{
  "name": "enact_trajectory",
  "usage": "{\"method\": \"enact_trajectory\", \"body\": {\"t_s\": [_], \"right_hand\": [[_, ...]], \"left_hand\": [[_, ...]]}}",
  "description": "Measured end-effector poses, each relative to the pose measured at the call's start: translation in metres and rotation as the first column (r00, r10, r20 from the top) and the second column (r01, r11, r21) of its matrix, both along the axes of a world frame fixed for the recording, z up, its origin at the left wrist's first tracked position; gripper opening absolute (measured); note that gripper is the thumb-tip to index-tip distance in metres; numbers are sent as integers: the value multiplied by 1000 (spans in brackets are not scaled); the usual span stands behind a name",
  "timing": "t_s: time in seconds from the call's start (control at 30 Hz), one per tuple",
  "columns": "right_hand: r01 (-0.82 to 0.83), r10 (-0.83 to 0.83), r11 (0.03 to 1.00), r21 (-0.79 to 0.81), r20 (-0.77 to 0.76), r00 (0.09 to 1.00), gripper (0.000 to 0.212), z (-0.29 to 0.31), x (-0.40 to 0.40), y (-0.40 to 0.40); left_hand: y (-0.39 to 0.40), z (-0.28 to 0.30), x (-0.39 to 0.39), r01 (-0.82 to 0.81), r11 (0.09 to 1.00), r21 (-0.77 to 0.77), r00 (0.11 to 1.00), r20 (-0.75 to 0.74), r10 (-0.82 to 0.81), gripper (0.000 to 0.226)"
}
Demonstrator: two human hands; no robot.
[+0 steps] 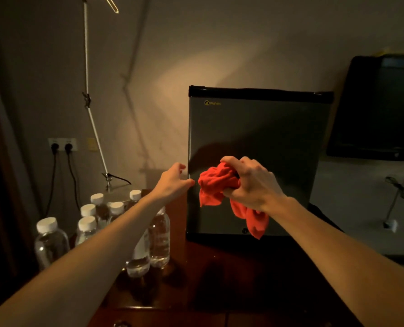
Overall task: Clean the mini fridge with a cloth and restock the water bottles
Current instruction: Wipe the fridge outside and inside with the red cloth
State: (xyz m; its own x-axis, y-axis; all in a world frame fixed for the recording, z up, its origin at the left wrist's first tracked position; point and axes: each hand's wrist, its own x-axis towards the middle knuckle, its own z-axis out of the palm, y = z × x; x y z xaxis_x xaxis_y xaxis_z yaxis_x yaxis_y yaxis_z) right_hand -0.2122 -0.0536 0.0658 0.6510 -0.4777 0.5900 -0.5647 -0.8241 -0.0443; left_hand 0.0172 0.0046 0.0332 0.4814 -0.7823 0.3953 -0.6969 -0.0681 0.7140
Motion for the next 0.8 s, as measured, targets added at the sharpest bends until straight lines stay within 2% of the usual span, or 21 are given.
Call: {"method": "enact_trajectory", "body": {"t_s": [0.13,0.27,0.37,0.47,0.53,0.63,0.73,0.8], "right_hand": [[70,-70,997,-29,4,998,66,1,9,-22],[116,-105,989,-87,118,987,60,-14,35,-35],[100,-64,964,-247,150,987,53,-31,67,-39],[82,-6,915,-395,189,982,34,-51,97,-43],[61,2,870,-488,128,992,29,-74,110,-44],[-110,49,814,-570,-122,991,31,-120,116,-46],[-247,112,839,-484,-290,950,36,-152,114,-43],[-278,149,877,-391,-328,933,41,-156,112,-38]], "left_hand": [[-23,6,12,-7,1000,25,999,-50,9,62],[-38,8,23,-16,1000,17,994,-111,18,53],[-47,10,32,7,1000,-4,987,-158,-7,51],[-51,14,30,50,996,-70,965,-255,-67,54],[-54,12,27,76,988,-135,933,-340,-118,61],[-57,11,23,85,983,-160,918,-372,-140,48],[-60,12,21,79,984,-163,919,-371,-135,57],[-60,10,16,80,984,-161,913,-385,-138,46]]}}
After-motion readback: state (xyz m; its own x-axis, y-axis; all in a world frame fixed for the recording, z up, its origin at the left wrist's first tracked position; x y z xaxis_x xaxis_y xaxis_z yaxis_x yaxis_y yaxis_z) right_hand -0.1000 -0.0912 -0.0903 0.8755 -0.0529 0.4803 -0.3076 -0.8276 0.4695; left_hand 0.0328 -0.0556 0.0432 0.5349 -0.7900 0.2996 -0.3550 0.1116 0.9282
